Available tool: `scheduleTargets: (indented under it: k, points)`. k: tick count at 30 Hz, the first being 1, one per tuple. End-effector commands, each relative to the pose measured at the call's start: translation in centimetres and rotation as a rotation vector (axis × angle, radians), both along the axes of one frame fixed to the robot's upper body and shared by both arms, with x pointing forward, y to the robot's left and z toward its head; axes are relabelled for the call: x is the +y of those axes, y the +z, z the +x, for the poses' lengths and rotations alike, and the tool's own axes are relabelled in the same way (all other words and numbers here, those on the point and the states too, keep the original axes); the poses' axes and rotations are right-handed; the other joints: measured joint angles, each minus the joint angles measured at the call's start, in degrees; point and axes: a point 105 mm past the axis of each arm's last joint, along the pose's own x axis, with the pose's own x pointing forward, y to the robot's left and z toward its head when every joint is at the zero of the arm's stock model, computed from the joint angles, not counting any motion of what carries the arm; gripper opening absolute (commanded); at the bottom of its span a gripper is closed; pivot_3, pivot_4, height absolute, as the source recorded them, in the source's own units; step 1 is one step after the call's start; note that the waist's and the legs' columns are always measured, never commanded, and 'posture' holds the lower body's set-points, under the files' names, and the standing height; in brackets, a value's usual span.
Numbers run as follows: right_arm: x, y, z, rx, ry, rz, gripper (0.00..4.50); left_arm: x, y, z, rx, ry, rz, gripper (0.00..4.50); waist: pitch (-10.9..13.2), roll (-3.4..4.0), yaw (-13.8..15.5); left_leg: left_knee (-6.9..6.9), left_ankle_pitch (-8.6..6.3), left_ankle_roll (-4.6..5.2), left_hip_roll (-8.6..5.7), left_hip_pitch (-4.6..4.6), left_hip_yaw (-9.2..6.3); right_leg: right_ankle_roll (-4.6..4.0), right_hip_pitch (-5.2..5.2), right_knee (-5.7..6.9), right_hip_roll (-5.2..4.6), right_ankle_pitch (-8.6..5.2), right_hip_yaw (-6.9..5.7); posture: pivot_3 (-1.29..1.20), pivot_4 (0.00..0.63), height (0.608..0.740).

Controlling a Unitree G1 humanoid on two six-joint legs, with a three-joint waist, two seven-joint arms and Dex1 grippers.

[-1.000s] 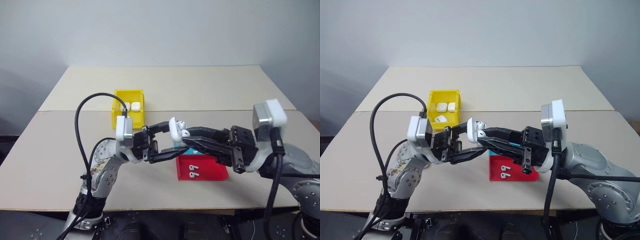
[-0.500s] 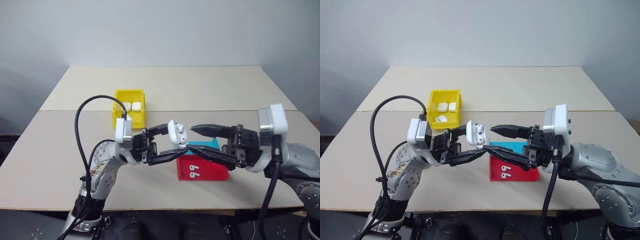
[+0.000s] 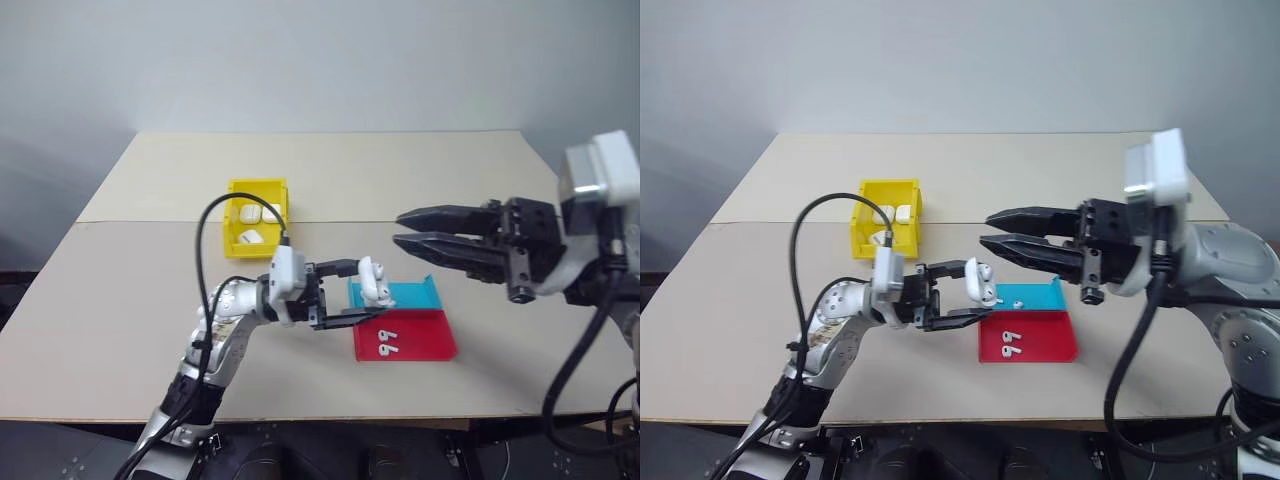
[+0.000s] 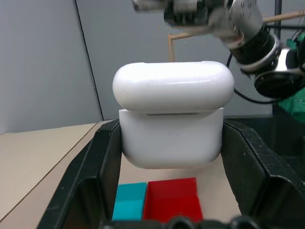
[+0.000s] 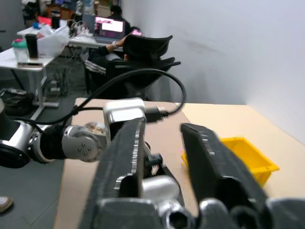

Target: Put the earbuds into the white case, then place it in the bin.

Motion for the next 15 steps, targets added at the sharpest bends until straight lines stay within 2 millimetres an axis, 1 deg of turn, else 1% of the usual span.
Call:
scheduleTargets:
  k: [1, 2, 4, 8, 11, 15]
  points:
    - [1.2, 0.2, 0.5, -0.023, 0.004, -0.067, 0.29, -1.2, 1.0, -0.1, -0.082, -0.021, -0.005, 2.8, 0.0, 0.0, 0.0, 0.03, 0.0, 0.0, 0.0, -0.05, 0.01, 0.0, -0.03, 0.01, 0.0, 0.0, 0.0, 0.0, 0.15, 0.74]
    - [1.5, 0.2, 0.7, -0.03, 0.006, -0.085, 0.05, -1.4, 1.0, -0.1, -0.084, -0.023, -0.004, 2.8, 0.0, 0.0, 0.02, 0.05, 0.0, 0.01, 0.0, -0.12, 0.01, 0.0, -0.08, 0.02, 0.0, 0.01, 0.0, 0.0, 0.15, 0.74]
    - [2.1, -0.4, 0.7, -0.053, 0.018, -0.137, 0.05, -1.7, 1.2, -0.1, -0.089, -0.024, -0.006, 2.8, 0.0, 0.0, 0.06, 0.06, -0.01, 0.02, 0.0, -0.17, 0.0, 0.0, -0.13, 0.01, 0.0, 0.01, -0.02, 0.0, 0.15, 0.74]
    - [2.6, -1.7, 0.9, -0.074, 0.007, -0.22, 0.05, -1.8, 1.8, -0.4, -0.098, -0.035, -0.043, 2.8, 0.0, 0.0, 0.07, 0.09, -0.01, 0.03, 0.01, -0.2, 0.0, 0.0, -0.13, 0.01, -0.02, 0.01, -0.04, 0.0, 0.15, 0.74]
    - [2.3, -2.7, 1.3, -0.072, -0.018, -0.263, 0.05, -1.5, 2.5, -0.7, -0.101, -0.042, -0.074, 2.8, 0.0, 0.0, 0.09, 0.1, -0.01, 0.03, 0.01, -0.2, -0.01, 0.01, -0.12, 0.02, -0.02, 0.01, -0.06, 0.0, 0.15, 0.74]
    - [1.6, -3.5, 1.8, -0.069, -0.06, -0.303, 0.05, -1.0, 3.1, -0.9, -0.096, -0.045, -0.102, 2.8, 0.0, 0.0, 0.05, 0.1, -0.01, 0.02, 0.01, -0.19, -0.02, 0.01, -0.13, 0.02, -0.02, 0.01, -0.05, 0.0, 0.15, 0.74]
